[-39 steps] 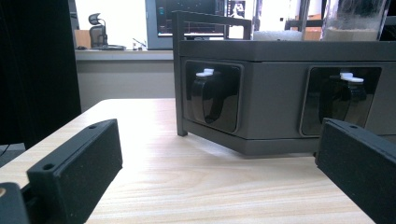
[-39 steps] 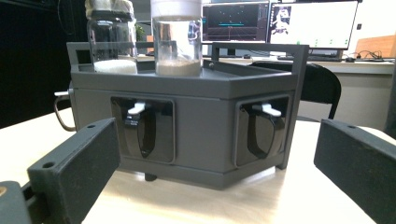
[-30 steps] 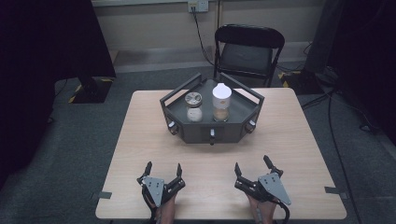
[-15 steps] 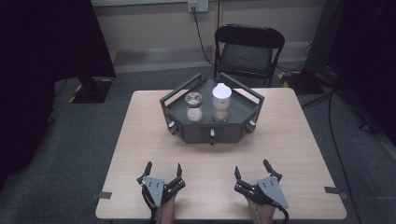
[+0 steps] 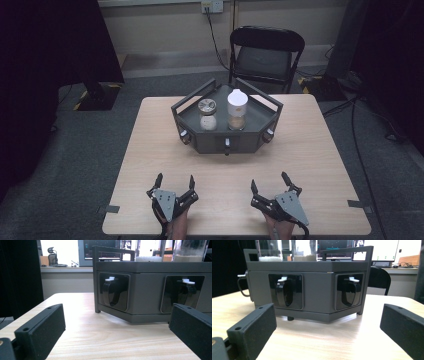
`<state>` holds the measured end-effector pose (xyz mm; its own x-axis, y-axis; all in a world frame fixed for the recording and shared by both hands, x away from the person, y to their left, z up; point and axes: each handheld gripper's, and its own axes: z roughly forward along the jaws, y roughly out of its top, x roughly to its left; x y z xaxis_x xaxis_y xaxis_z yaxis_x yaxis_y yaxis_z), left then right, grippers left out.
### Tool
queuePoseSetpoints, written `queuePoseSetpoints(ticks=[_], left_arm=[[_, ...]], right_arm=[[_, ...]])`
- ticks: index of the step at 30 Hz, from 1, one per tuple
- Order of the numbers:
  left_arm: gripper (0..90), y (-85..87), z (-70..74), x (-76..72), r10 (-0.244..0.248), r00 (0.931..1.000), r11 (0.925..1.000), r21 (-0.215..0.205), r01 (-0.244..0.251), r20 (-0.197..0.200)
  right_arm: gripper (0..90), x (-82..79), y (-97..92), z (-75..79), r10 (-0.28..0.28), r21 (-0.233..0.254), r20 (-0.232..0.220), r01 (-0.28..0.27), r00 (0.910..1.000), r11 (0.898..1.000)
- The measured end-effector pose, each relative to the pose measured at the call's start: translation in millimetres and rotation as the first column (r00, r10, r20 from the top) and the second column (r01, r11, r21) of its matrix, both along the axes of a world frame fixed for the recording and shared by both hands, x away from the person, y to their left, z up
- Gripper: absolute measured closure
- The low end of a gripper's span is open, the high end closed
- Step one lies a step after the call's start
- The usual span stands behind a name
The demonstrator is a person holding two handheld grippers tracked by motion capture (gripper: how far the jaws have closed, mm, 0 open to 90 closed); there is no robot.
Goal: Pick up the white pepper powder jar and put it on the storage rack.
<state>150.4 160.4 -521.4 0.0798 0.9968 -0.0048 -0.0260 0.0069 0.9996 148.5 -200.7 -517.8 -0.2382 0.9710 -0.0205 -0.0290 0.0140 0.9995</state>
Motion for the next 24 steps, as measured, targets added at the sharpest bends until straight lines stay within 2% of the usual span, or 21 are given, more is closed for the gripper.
queuePoseSetpoints(ticks=[24], left_arm=[[0.1, 0.2, 0.2, 0.8, -0.001, 1.0, 1.0, 0.0, 0.001, -0.001]], right_arm=[[0.0, -0.3, -1.7, -1.3, 0.006, 0.005, 0.006, -0.006, 1.0, 1.0]])
